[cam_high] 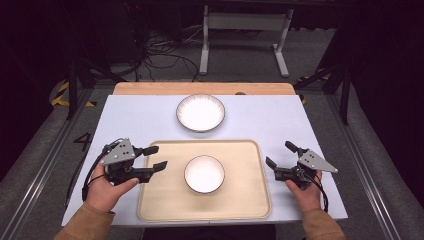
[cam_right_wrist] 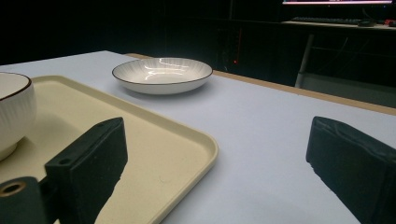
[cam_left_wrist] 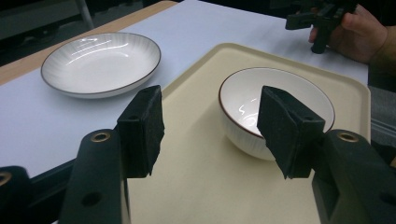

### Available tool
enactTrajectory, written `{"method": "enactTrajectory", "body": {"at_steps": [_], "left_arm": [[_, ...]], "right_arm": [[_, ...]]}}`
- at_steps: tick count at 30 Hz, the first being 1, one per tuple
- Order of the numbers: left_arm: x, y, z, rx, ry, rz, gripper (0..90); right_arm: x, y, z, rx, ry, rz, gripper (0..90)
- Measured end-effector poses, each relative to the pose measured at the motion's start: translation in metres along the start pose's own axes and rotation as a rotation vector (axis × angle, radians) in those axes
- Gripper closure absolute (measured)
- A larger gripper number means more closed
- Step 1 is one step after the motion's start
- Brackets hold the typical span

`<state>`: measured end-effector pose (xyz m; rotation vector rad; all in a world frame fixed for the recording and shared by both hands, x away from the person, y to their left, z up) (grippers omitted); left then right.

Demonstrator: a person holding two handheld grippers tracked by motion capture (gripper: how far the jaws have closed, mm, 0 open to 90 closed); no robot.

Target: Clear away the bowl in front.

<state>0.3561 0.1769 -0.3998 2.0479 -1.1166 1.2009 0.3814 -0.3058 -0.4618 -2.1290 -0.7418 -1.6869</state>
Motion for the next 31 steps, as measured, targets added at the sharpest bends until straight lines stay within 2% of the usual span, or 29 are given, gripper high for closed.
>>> {"method": "enactTrajectory", "body": {"at_steps": [2,4,8,11,16,20,31], "left_arm": [[-0.008,-0.005,-0.004,0.016,0.015,-0.022,41.1],[-0.015,-0.008,-0.006,0.015,0.034,-0.046,40.1],[-0.029,-0.015,-0.008,0.044,0.043,-0.066,38.1],[-0.043,-0.020,-0.008,0.051,0.065,-0.097,37.1],[-0.058,-0.025,-0.003,0.076,0.062,-0.094,34.0],[-0.066,-0.028,0.001,0.078,0.083,-0.107,32.2],[-0.076,-0.030,0.006,0.082,0.097,-0.112,29.2]], "right_arm": [[0.000,0.000,0.000,0.000,0.000,0.000,5.9],[0.000,0.000,0.000,-0.001,-0.001,0.000,5.9],[0.000,0.000,0.000,-0.001,-0.001,0.000,5.8],[0.000,0.000,0.000,0.000,-0.001,-0.001,5.8],[0.000,0.000,0.000,0.001,-0.001,-0.001,5.7],[0.000,0.000,0.000,0.003,0.001,-0.002,5.6],[0.000,0.000,0.000,0.004,0.001,-0.003,5.6]]}}
Point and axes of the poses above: each handheld gripper's, and its own axes: z roughly forward along the jaws, x roughly out of its top, y roughly to its right, the point moved 3 cm from there along z, roughly forward along the jaws, and after that the axes turned 5 degrees about -y, right-handed, at the moved point
